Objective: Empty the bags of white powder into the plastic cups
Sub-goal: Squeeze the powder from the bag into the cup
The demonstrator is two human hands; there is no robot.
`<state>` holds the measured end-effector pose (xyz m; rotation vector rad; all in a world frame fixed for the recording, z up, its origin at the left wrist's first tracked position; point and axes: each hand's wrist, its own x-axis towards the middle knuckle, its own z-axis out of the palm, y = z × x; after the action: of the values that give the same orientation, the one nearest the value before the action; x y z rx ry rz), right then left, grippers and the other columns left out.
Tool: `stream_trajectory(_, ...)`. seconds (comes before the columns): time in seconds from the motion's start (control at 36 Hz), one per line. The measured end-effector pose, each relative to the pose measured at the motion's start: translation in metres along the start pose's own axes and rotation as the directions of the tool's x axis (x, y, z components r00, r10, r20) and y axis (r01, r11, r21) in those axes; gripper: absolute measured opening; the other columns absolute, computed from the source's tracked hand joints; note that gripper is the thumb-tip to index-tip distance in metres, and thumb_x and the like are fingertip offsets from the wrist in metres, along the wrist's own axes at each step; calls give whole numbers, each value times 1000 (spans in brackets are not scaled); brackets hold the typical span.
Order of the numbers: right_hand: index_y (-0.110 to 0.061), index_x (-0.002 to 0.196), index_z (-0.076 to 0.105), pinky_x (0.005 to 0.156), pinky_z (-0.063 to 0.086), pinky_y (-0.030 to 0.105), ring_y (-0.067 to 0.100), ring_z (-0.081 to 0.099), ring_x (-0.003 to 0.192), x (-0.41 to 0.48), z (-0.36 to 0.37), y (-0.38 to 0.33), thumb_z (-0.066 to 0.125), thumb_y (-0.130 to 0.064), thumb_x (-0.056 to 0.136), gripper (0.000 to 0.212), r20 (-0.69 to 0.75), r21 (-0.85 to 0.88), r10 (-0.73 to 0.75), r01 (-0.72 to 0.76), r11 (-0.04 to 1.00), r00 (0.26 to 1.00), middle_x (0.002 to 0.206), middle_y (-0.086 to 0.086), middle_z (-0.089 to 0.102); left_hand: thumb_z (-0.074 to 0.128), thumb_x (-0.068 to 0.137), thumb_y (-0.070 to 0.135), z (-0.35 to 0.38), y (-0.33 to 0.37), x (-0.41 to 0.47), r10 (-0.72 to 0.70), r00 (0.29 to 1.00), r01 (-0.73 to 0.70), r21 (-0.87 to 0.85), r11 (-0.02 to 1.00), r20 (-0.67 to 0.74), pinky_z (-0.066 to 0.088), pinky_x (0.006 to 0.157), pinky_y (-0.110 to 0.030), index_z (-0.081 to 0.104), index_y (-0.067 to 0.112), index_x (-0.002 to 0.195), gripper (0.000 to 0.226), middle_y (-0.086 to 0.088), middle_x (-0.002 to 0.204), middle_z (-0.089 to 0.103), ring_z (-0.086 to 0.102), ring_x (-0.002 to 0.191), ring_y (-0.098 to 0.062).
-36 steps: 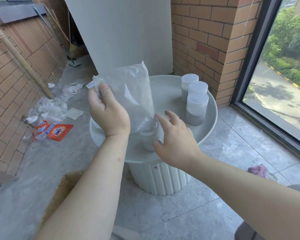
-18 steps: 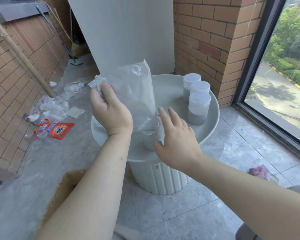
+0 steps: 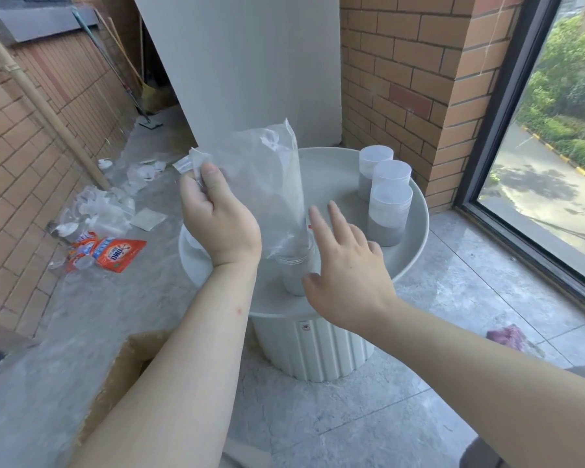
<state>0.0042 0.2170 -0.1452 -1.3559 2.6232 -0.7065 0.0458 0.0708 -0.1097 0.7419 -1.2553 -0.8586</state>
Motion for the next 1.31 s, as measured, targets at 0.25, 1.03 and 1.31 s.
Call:
stream_trajectory(0.25, -31, 158, 8, 112, 26, 46, 25, 12, 150, 3, 0, 2, 54, -28, 86, 85, 4, -36, -11, 11, 999, 1000, 169, 5, -7, 46, 102, 22, 0, 0, 1, -3, 1000, 3, -12, 1000, -7, 34, 63, -15, 39, 27, 69, 34, 14, 65, 43, 42, 60, 1)
stream_trajectory(1.03, -28, 154, 30, 113, 23, 42, 19, 7, 151, 6, -4, 2, 56, -27, 83, 75, -69, 3, -43, 43, 999, 997, 170, 3, -1, 46, 102, 21, 2, 1, 0, -3, 1000, 3, -7, 1000, 1, 33, 63, -16, 38, 25, 68, 35, 14, 65, 41, 41, 60, 0)
stream_trajectory(1.31, -24, 146, 44, 109, 30, 46, 23, 19, 149, 2, 5, 2, 43, -31, 74, 73, -119, -30, -79, 75, 997, 990, 169, 6, 15, 46, 102, 20, 1, 1, 0, 1, 1000, -1, -7, 1000, -12, 33, 62, -16, 37, 26, 68, 36, 13, 64, 41, 41, 59, 2)
